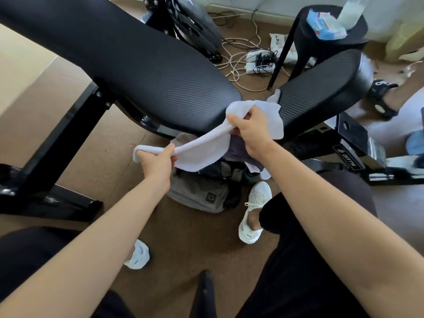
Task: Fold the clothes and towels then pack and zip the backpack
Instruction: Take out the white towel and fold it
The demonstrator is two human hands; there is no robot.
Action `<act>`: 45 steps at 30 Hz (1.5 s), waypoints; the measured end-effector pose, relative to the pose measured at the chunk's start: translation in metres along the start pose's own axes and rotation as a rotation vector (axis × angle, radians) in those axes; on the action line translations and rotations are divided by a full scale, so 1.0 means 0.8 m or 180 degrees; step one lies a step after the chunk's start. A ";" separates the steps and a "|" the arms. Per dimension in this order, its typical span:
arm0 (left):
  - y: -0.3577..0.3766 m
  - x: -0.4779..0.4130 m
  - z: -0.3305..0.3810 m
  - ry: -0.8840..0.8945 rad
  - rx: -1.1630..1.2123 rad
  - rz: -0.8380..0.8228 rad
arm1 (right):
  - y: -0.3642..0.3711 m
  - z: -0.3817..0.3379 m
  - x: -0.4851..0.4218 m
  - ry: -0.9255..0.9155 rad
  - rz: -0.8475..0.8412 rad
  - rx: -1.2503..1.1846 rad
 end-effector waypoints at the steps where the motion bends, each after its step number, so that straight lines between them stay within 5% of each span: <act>1: -0.011 0.007 0.001 0.0114 -0.0230 0.0098 | 0.005 -0.001 0.011 -0.0043 -0.0010 0.0007; 8: -0.094 0.055 0.009 0.0813 -0.1061 0.0371 | 0.025 0.009 0.089 -0.0070 0.0013 0.0888; 17: -0.148 0.077 -0.026 0.1465 -0.2115 -0.1050 | 0.064 0.000 0.189 -0.0263 -0.1148 0.1013; 23: -0.179 0.069 -0.051 0.1674 -0.2573 -0.0477 | 0.065 0.034 0.185 -0.0907 -0.0686 0.2463; 31: -0.212 0.063 -0.043 0.2116 -0.2640 0.0629 | 0.079 0.072 0.175 -0.0883 -0.0679 0.4089; 35: -0.225 0.071 -0.041 0.2055 -0.2552 0.1162 | 0.080 0.086 0.171 -0.1018 -0.1129 0.4165; 40: -0.224 0.096 -0.028 0.2316 -0.2456 0.1614 | 0.071 0.071 0.164 -0.1758 -0.0233 0.3812; 45: -0.234 0.080 -0.038 0.1841 -0.2333 0.1644 | 0.046 0.064 0.151 -0.1410 0.0285 0.3017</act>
Point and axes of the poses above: each hand's wrist, its own x-axis away from the middle knuckle, its own y-axis out of the palm, z = x × y, the point moved 6 cm from there along -x, towards the middle knuckle, and after that the axes turned 3 degrees about -x, right-handed, at the moved point
